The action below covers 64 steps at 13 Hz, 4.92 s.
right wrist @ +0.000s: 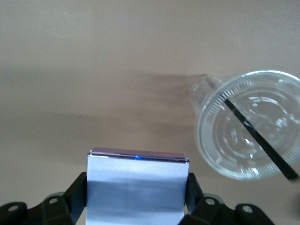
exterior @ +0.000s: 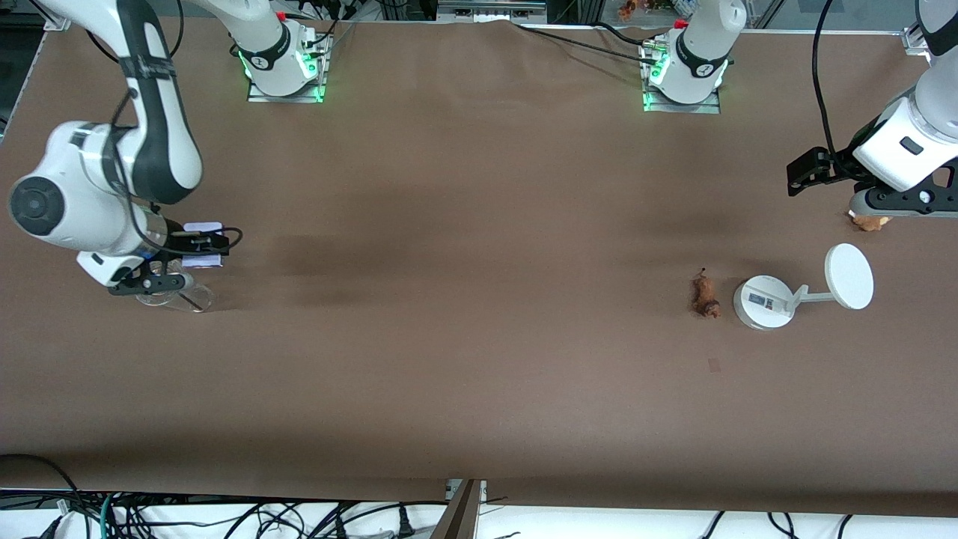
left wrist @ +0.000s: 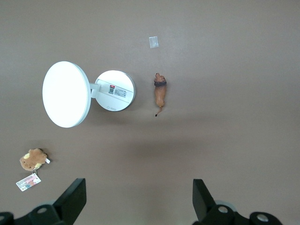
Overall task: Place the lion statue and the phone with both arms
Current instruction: 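Lower the phone with the right gripper onto the table beside the cup, then open the right gripper to release the phone and lift away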
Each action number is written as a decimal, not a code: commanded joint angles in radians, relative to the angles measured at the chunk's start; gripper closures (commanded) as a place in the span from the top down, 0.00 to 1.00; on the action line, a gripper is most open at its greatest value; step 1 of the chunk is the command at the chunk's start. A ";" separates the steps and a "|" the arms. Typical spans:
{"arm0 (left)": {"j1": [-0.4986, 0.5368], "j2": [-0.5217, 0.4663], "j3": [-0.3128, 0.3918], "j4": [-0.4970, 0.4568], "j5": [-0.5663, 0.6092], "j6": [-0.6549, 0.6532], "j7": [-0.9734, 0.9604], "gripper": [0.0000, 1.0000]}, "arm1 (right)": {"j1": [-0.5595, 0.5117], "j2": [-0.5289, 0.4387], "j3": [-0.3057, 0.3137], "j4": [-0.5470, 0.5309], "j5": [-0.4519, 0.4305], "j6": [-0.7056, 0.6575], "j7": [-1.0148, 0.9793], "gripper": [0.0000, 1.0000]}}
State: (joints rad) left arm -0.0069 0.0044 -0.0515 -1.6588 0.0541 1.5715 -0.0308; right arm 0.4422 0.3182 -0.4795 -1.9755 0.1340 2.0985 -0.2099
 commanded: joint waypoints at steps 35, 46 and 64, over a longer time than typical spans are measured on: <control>0.001 -0.023 0.010 -0.021 -0.048 -0.028 0.025 1.00 | 0.023 0.280 0.085 -0.005 0.173 0.436 -0.098 0.99; 0.001 -0.023 0.010 -0.021 -0.048 -0.036 0.025 1.00 | 0.023 0.090 -0.031 0.531 0.133 -0.548 0.004 0.99; -0.001 -0.023 0.009 -0.021 -0.048 -0.042 0.025 1.00 | -0.297 -0.111 0.371 0.649 -0.086 -0.790 0.190 0.99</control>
State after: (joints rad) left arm -0.0066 0.0044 -0.0486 -1.6643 0.0307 1.5336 -0.0307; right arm 0.2627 0.3001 -0.2606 -1.2179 0.1045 1.2707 -0.0375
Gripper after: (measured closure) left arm 0.000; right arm 0.004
